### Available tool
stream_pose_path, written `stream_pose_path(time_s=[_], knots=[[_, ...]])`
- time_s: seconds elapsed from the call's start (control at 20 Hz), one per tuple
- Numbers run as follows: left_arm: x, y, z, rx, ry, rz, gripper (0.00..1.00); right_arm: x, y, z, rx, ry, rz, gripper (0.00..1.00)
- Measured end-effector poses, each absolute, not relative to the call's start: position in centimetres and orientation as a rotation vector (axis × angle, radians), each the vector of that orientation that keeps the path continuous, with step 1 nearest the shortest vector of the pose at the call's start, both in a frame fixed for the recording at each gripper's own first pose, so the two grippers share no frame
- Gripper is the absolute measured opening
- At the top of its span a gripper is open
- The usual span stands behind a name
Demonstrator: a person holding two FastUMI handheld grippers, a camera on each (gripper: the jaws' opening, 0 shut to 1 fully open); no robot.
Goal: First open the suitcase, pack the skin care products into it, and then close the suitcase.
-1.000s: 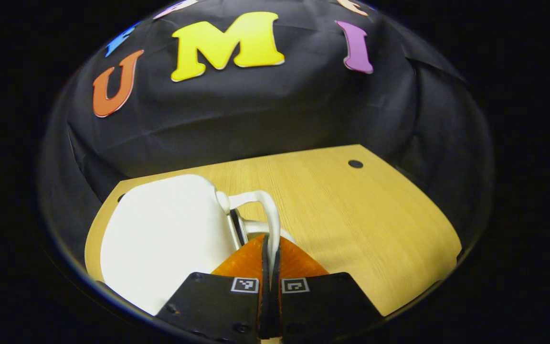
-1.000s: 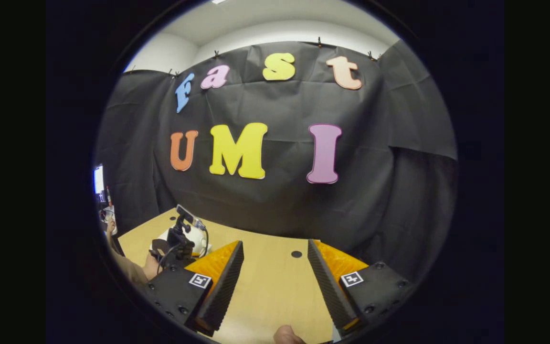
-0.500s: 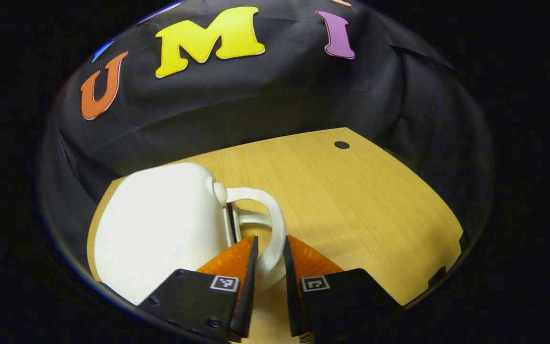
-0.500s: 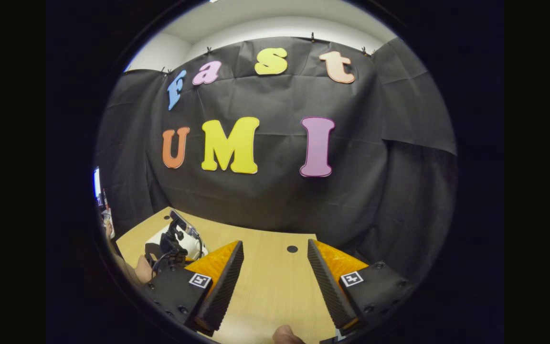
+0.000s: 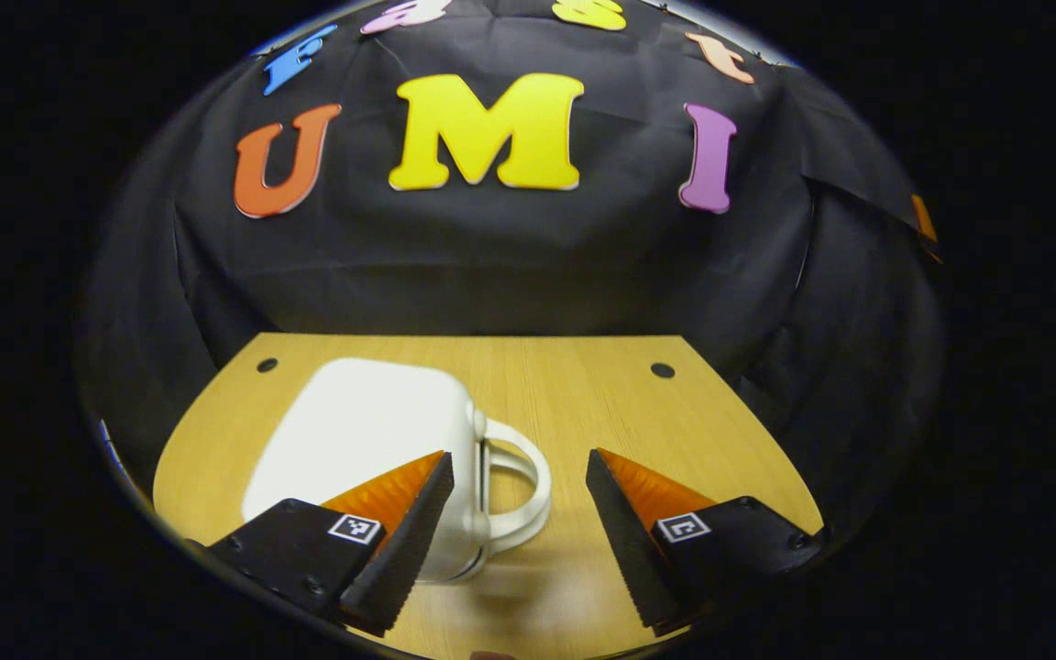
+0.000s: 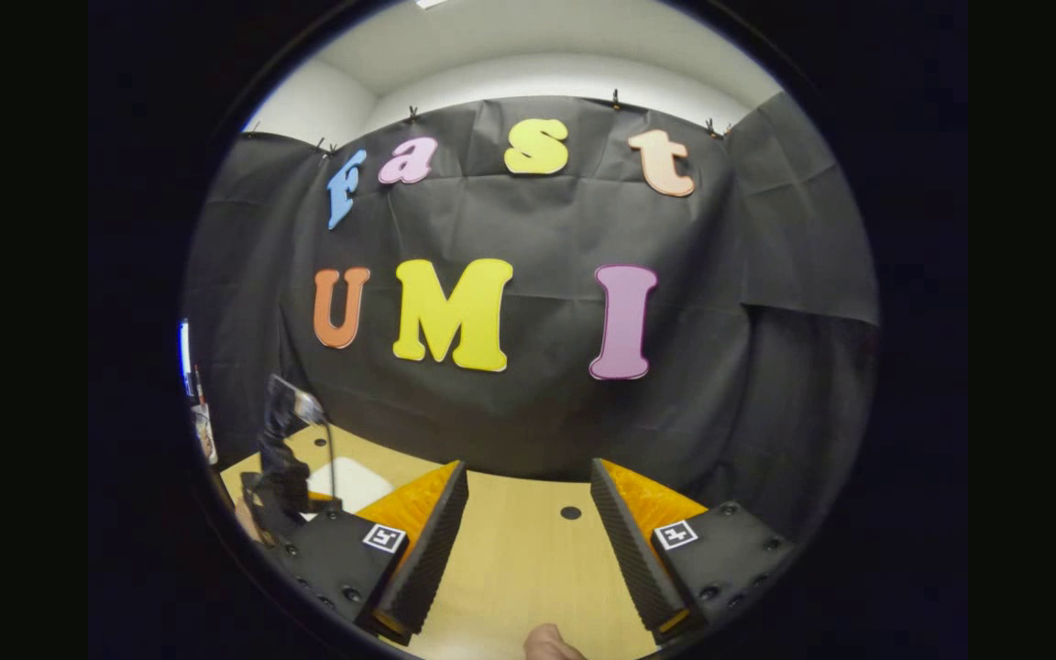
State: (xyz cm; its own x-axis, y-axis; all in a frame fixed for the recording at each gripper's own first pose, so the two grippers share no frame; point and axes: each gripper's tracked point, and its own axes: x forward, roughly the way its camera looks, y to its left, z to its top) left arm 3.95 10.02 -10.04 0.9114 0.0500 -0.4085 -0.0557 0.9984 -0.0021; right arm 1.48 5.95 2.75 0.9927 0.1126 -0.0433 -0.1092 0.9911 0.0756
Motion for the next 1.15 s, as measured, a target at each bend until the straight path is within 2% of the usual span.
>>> stream_pose_path(time_s=[0.05,0.25,0.45,0.65,0.85,1.15], knots=[[3.5,10.6,-7.4,-0.020,0.367,0.067,0.98,1.6,6.7,3.3,0.076,0.035,0.115,0.80],[2.0,12.8,1.4,-0.070,0.175,0.104,0.98,1.9,9.4,3.9,0.102,0.018,0.134,0.80],[0.3,15.0,6.5,-0.034,0.087,0.127,0.98,2.2,11.8,5.3,0.117,0.009,0.146,0.80],[-1.4,14.9,8.5,-0.054,0.055,0.119,0.98,1.6,13.6,6.5,0.109,-0.029,0.152,0.80],[-2.6,13.5,7.6,-0.069,0.059,0.065,0.98,0.8,15.7,6.4,0.073,-0.021,0.169,0.80],[-2.1,14.6,6.0,-0.076,0.086,0.059,0.98,0.5,16.1,6.4,0.061,-0.014,0.144,0.80]])
